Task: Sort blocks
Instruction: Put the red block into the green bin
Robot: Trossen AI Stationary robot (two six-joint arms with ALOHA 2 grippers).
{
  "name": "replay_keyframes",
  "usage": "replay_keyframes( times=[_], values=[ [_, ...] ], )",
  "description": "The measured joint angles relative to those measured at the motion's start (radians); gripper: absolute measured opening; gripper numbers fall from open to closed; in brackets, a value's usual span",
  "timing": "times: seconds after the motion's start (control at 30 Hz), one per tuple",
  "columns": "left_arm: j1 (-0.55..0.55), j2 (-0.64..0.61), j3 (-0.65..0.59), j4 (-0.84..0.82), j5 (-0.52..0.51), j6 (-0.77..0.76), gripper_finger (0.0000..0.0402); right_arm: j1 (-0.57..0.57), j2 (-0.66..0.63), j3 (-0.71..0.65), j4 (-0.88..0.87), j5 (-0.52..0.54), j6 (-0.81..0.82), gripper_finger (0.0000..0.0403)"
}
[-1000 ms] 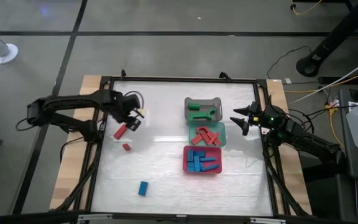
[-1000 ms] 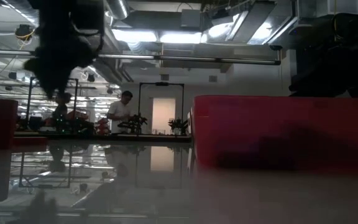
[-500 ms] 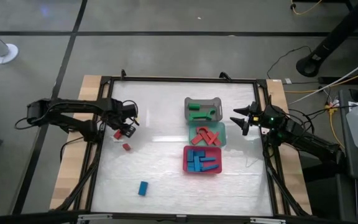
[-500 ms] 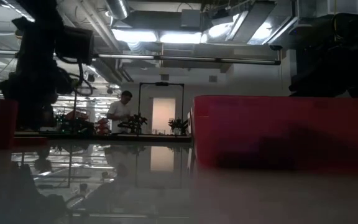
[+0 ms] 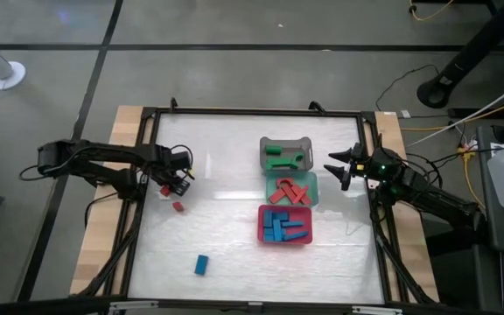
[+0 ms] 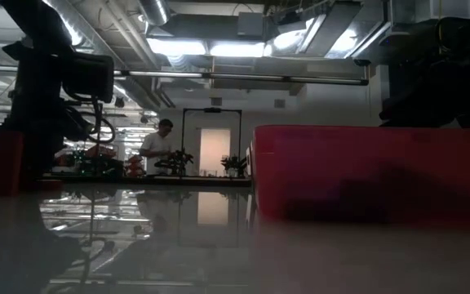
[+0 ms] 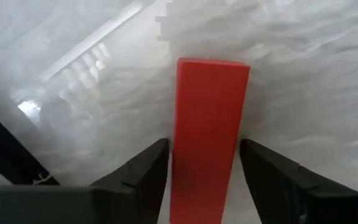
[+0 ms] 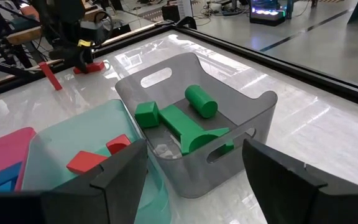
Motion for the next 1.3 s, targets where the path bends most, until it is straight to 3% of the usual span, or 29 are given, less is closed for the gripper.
replay_keyframes(
  times=[0.2,0.43,0.6,0.87,1.0,1.07,1.3],
  values=[
    [0.000,0.000,0.001,0.008,0.038,-0.015,0.0110,0.000,0.000,0.000,0.000,0.000,0.000,0.0264],
    [0.000,-0.016,-0.003,0.149,0.132,-0.081,0.0108,0.000,0.000,0.000,0.000,0.000,0.000,0.0264],
    [0.000,-0.046,-0.002,0.457,0.141,-0.087,0.0108,0.000,0.000,0.000,0.000,0.000,0.000,0.0264],
    [-0.028,-0.018,0.000,1.209,0.079,-0.197,0.0108,0.000,0.000,0.000,0.000,0.000,0.000,0.0264],
    [-0.087,0.049,0.000,1.499,0.024,-0.185,0.0108,0.000,0.000,0.000,0.000,0.000,0.000,0.0264],
    [-0.123,0.097,0.011,1.580,-0.020,-0.184,0.0108,0.000,0.000,0.000,0.000,0.000,0.000,0.0264],
    [-0.215,0.329,0.199,1.577,-0.060,-0.063,0.0112,0.000,0.000,0.000,0.000,0.000,0.000,0.0264]
  ],
)
